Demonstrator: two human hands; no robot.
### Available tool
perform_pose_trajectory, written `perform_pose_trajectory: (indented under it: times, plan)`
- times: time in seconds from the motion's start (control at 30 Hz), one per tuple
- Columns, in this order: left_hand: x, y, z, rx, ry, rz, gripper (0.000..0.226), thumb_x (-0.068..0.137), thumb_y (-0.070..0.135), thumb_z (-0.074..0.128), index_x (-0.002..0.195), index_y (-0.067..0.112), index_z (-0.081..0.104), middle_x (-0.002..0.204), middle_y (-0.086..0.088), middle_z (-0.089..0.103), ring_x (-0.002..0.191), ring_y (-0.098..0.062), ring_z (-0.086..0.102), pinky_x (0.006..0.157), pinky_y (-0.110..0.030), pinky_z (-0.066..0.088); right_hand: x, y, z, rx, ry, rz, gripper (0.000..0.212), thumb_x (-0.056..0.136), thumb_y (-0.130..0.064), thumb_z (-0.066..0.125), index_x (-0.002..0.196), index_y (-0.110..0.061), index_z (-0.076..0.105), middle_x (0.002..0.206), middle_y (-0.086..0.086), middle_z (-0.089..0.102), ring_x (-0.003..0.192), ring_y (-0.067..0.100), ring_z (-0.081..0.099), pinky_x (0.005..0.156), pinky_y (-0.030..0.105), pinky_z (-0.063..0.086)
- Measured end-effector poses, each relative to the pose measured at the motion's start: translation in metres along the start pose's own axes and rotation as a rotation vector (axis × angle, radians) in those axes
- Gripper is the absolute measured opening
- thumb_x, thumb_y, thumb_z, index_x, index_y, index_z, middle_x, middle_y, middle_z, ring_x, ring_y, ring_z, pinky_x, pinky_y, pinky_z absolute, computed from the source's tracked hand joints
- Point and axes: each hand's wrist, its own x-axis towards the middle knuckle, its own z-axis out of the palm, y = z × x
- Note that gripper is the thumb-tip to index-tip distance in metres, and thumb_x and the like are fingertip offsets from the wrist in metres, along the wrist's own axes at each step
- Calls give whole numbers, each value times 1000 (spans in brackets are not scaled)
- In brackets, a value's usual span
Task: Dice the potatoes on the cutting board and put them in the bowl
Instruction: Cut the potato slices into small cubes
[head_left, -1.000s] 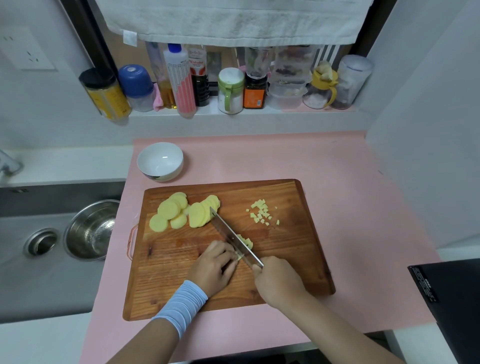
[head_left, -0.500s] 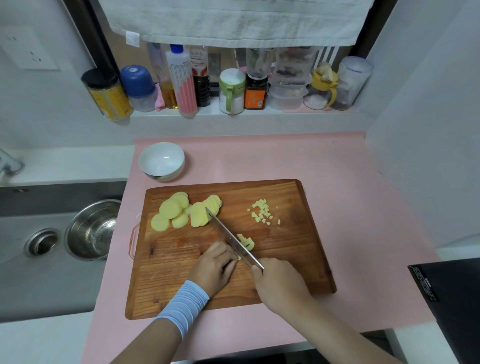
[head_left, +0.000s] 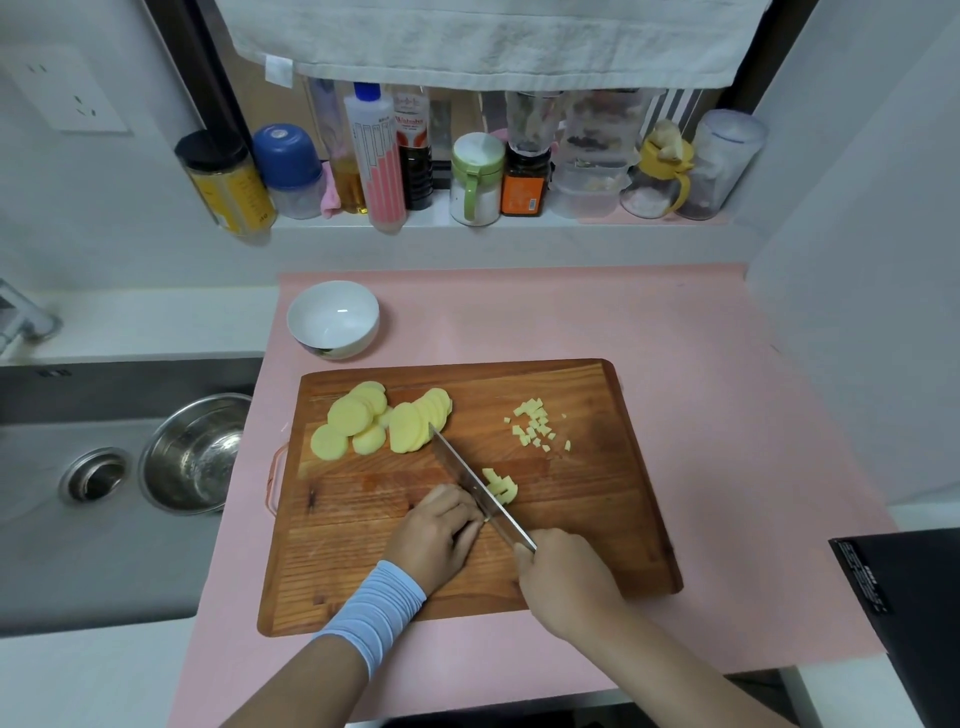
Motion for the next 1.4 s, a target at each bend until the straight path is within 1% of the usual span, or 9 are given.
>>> perform_pose_trajectory:
  times: [0.53,0.6,0.73,0.8,0.9,1.0,1.17,1.3,1.4]
  plan:
    - [23,-1,-15,32,-79,-59,14,91,29,62,90,18,70,92,8,65,91,-11,56,83,-25,48,21,15,-39,36,18,-111,41,102,-44,47,66,-26,54,73,-6,65,71,15,64,62,33,50]
    - [28,2,-33,3,87,-226,16,88,21,52,90,17,67,91,6,64,89,-12,56,84,-21,44,21,19,-46,-51,84,-175,37,102,-43,45,73,-26,59,75,-7,66,73,15,63,66,35,54]
    - [45,0,-90,-108,539,-585,19,74,5,41,79,18,54,82,2,59,80,-13,51,75,-18,37,22,33,-56,-303,313,-402,30,101,-41,47,120,-32,68,89,-8,74,78,16,68,67,35,57]
    - [61,1,-109,-98,301,-625,22,77,4,44,72,19,58,76,8,61,76,-9,52,70,-14,38,24,39,-58,-429,350,-518,33,99,-38,52,131,-36,62,88,-8,73,76,18,69,64,33,56]
    - [85,13,-105,-182,-371,-712,34,84,2,46,71,23,69,68,7,66,64,-15,57,63,-24,51,23,38,-62,-560,335,-591,26,93,-35,61,120,-35,64,88,-8,71,75,18,69,62,31,56]
    - [96,20,-84,-144,-661,-671,31,86,14,49,73,31,72,84,8,72,82,-13,65,84,-30,54,23,35,-60,-668,353,-617,27,64,-35,86,87,-34,71,61,-10,63,47,14,60,39,28,44]
    - [113,25,-62,-122,-712,-637,51,87,-3,42,88,39,72,97,17,71,102,-5,64,101,-25,47,25,33,-60,-718,386,-638,30,51,-32,91,71,-30,69,51,-7,56,38,16,53,38,24,26]
    - [112,27,-55,-149,-560,-663,48,91,-4,42,93,31,75,105,18,68,103,-2,60,98,-18,42,19,33,-59,-667,366,-646,13,86,-31,70,98,-28,71,74,-4,68,60,19,65,50,29,46]
    - [109,27,-60,-300,-413,-672,44,91,-6,47,83,28,74,98,13,73,99,-2,64,96,-19,47,18,29,-65,-620,294,-629,25,97,-29,54,119,-29,66,94,-2,71,80,22,67,64,32,49]
